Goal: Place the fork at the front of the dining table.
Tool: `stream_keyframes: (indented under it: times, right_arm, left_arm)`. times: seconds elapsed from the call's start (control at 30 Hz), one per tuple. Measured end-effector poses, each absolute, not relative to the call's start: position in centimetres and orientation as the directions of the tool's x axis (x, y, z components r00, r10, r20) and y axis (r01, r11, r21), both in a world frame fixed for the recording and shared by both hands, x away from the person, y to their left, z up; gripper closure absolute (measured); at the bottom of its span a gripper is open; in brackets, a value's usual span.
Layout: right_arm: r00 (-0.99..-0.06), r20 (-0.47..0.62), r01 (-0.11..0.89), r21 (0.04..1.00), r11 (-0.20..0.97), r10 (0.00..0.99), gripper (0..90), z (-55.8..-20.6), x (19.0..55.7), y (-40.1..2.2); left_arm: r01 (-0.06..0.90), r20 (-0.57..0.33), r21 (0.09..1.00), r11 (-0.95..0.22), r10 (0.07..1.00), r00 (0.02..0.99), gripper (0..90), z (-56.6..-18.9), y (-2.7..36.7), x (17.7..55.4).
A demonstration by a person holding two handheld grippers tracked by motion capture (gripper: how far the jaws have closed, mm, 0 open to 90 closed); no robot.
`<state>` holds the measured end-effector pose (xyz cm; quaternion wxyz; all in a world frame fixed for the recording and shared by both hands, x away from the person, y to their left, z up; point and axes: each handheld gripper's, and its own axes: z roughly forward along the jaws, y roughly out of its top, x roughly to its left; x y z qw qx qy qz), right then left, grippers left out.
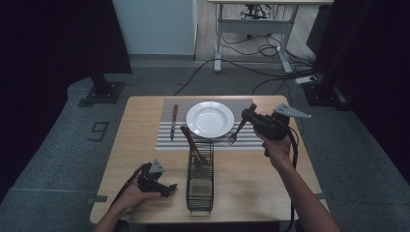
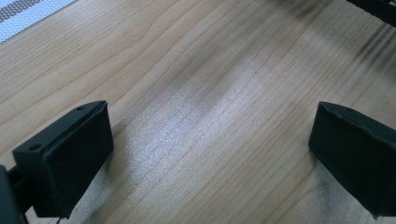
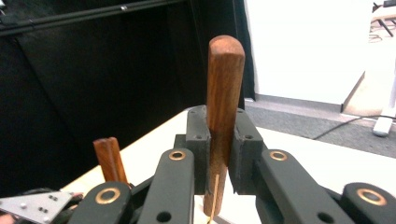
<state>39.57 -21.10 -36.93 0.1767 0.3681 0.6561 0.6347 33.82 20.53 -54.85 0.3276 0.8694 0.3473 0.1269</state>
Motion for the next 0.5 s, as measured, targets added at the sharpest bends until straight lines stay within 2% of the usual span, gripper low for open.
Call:
stream_keyframes:
  times: [0.5]
  right_arm:
    - [-0.598,0.198,0.313,0.950,0.000,0.777,80.3,-39.4,41.3,-21.8]
  left_arm:
    - [0.520,-0.007,0.658,-0.545,0.687,0.727,0.0,-54.9,20.5,33.8]
